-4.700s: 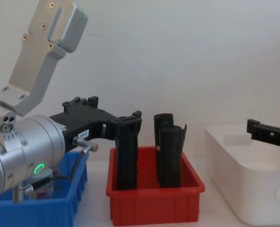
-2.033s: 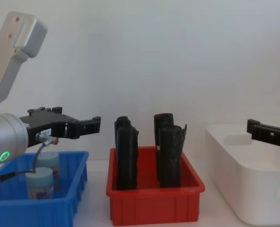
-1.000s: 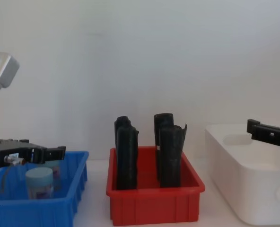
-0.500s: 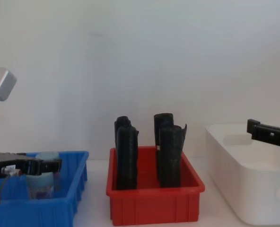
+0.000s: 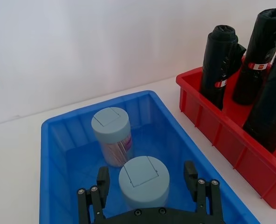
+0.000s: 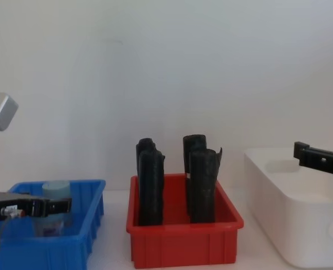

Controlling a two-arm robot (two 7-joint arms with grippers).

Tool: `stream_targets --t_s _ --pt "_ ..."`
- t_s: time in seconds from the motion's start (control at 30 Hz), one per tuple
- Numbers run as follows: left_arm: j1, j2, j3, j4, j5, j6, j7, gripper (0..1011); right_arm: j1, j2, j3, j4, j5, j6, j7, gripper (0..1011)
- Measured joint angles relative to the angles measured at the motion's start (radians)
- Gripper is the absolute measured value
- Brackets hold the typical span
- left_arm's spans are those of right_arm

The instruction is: Pick the cotton swabs from the blue box and place them into the white box.

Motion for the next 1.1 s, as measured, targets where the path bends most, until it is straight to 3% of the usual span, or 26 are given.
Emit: stream_targets --t_s 0.37,0.77,1.1 --pt "-0.019 -0.010 -0.002 0.047 -0.003 -0.007 -0.016 994 0.000 0.000 0.000 0.000 0.000 0.000 0.000 1002" --pt "-0.041 -0.019 0.000 0.088 0.018 -0.020 -0.041 679 0.000 0.000 0.000 0.000 0.000 0.000 0.000 1002" --pt "-0.044 -0.018 0.000 0.085 0.039 -0.029 -0.054 670 0.000 0.000 0.000 0.000 0.000 0.000 0.000 1002"
